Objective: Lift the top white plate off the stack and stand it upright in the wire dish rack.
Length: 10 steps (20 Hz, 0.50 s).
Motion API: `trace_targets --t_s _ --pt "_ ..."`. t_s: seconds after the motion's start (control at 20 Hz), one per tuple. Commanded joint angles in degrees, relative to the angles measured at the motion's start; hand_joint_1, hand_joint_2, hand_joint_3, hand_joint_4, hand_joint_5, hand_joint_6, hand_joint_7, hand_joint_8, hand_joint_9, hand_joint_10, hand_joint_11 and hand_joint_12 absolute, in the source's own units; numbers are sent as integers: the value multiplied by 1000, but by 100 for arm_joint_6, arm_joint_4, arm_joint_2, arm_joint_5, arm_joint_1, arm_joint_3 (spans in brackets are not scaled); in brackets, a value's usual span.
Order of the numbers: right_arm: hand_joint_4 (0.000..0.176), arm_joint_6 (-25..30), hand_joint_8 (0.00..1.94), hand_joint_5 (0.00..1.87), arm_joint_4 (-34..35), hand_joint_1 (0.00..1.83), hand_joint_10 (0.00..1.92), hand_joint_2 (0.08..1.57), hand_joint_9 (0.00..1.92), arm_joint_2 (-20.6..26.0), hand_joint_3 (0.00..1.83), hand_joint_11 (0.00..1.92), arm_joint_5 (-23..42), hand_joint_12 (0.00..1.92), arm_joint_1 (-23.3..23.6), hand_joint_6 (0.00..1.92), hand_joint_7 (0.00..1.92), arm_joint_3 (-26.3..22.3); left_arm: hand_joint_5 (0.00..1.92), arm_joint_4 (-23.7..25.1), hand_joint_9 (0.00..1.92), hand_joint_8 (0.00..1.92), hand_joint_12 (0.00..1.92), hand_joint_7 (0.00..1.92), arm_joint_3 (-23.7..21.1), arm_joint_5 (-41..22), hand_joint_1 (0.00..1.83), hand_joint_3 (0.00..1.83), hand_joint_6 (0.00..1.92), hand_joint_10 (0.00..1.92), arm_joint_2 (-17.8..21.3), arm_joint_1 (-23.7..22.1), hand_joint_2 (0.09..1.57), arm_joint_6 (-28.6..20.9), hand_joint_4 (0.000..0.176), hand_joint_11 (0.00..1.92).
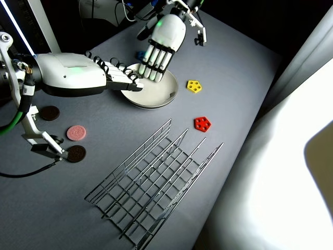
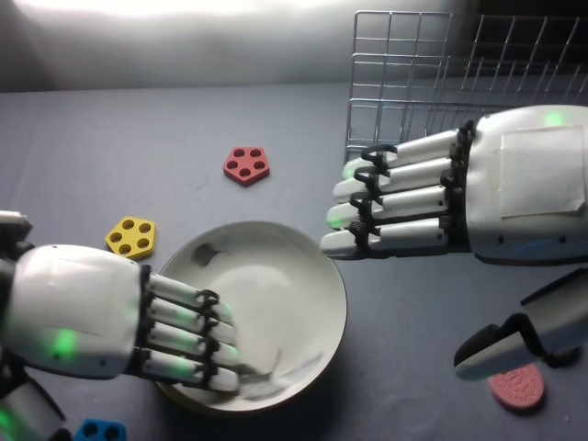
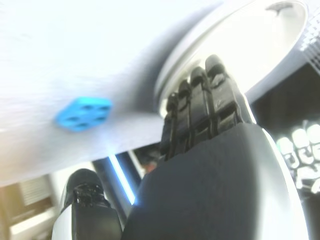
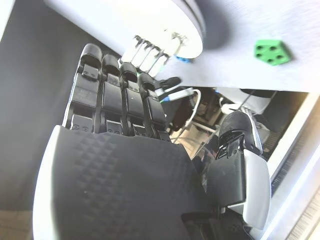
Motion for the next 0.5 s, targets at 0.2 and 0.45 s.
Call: trace_targets --t_s 0.2,0.45 --pt "0 -27 6 104 274 29 6 1061 129 27 1 163 229 28 -2 4 126 -56 107 -269 120 1 167 119 -32 -302 57 0 5 0 -34 -90 959 8 0 77" --pt "0 -28 0 91 274 15 0 1062 116 -66 2 152 200 20 -102 0 107 -37 120 -279 113 2 170 118 153 -488 67 0 6 2 47 -97 956 -63 0 83"
